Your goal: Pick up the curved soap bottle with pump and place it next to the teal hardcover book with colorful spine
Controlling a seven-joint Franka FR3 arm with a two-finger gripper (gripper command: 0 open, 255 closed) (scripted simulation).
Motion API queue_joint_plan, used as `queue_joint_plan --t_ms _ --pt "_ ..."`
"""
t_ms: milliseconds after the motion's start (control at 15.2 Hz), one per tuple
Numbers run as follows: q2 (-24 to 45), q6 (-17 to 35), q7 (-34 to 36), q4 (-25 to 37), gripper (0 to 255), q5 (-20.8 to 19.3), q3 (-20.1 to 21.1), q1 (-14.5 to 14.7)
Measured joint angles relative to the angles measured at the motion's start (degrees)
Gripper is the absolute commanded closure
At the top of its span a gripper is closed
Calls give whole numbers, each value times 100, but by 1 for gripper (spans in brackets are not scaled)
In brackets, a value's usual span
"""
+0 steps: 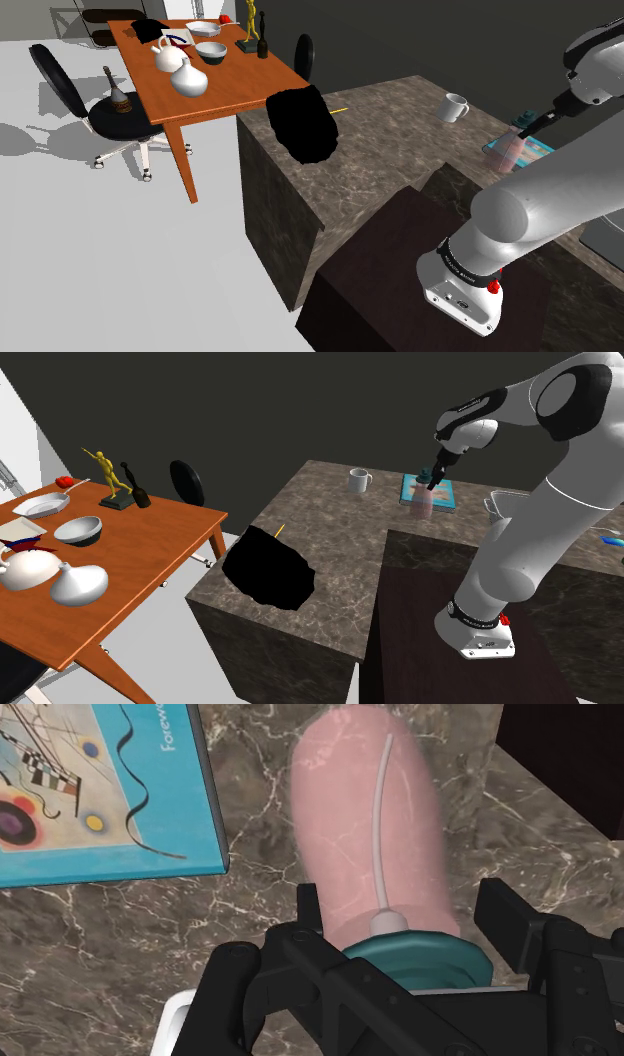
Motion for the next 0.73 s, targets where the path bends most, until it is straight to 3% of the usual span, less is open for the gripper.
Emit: queue_joint_plan --t_ms 528,594,726 --pt "208 183 -222 -87 255 251 -148 105" --pt "209 183 -223 -87 0 252 -148 105" --pt "208 183 -223 -85 0 253 -149 105"
